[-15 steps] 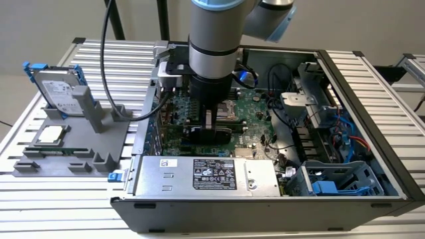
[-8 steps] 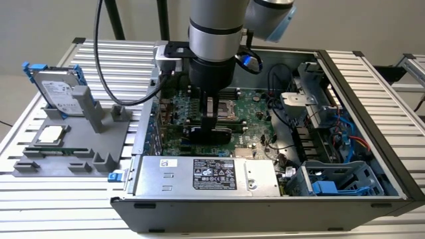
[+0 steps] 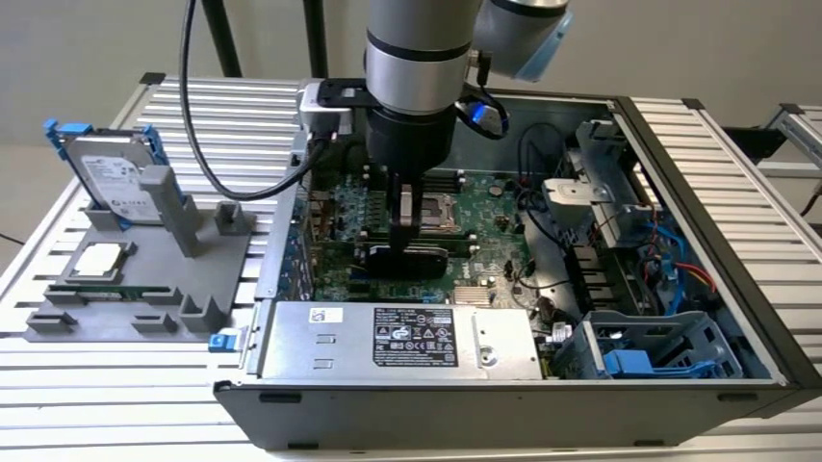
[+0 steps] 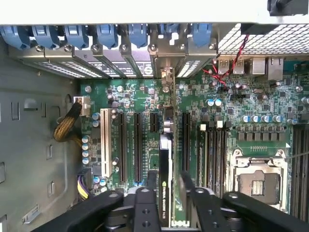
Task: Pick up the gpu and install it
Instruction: 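Press down on the gpu until it lock into place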
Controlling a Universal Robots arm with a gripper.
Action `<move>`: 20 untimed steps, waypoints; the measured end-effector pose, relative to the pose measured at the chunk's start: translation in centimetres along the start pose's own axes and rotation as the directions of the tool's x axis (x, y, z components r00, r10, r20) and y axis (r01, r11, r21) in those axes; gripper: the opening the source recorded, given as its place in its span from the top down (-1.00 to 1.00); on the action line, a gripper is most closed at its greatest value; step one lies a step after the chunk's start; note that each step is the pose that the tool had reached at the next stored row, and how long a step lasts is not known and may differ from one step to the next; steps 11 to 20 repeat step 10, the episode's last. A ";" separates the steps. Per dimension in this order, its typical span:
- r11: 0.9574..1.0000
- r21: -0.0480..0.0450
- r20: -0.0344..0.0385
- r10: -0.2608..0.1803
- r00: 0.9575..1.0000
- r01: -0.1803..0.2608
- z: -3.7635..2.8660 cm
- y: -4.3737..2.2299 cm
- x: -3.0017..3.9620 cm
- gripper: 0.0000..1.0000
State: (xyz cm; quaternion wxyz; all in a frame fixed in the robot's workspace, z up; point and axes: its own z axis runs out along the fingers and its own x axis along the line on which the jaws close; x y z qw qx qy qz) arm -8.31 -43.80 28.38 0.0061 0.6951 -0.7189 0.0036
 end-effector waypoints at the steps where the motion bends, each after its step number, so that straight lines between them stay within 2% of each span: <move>1: 1.000 0.000 0.000 0.000 1.000 0.000 0.00 0.00 0.00 1.00; 20: 1.000 0.001 0.000 -0.001 1.000 0.001 -0.19 0.00 0.00 1.00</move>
